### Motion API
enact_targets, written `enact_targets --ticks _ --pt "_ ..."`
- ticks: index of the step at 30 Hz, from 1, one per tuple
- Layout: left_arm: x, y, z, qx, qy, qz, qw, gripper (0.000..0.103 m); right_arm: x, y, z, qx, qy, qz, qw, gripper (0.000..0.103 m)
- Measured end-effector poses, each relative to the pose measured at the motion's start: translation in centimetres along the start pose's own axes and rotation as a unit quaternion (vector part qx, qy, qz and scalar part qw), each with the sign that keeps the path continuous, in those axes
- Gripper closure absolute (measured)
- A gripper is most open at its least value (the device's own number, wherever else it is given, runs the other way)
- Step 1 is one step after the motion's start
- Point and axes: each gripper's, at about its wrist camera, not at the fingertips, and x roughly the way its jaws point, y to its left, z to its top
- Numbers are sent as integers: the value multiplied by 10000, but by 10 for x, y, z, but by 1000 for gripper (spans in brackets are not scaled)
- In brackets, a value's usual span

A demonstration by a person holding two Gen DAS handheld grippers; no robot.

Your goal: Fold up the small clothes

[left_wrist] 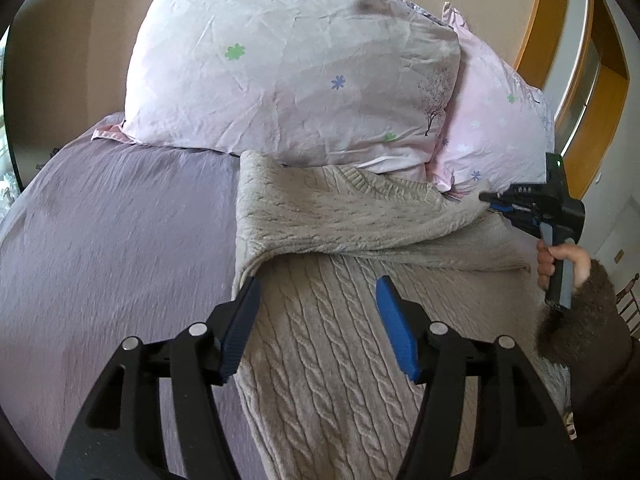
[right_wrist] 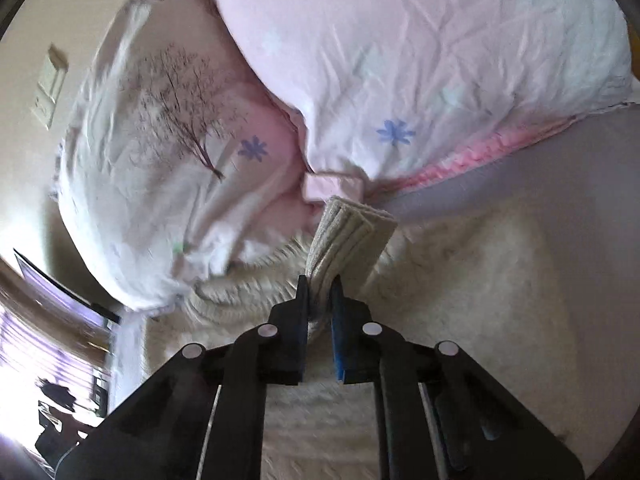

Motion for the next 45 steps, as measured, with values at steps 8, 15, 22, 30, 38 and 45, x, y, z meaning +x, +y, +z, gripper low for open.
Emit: enact_targets --ticks 8,15,22,30,38,45 --pt "-25 1 -13 -15 -49 -96 9999 43 -17 -48 -45 846 329 125 9958 93" --pt "-49 21 -43 -338 202 -501 9980 39 -66 -59 -69 718 297 121 9969 70" --pt "-77 28 -92 -689 602 -870 9920 39 -156 -66 -125 -22 47 -89 9999 29" --pt "-93 10 -131 -598 850 -775 9916 39 -196 -98 -195 175 376 182 9990 48" --pt "-98 -3 -145 -817 1006 -1006 9864 62 -196 -80 -239 -15 1048 1313 9858 85" --pt "-86 0 -136 -1156 1124 -1448 9762 93 -202 -66 -226 -35 759 1985 9771 94"
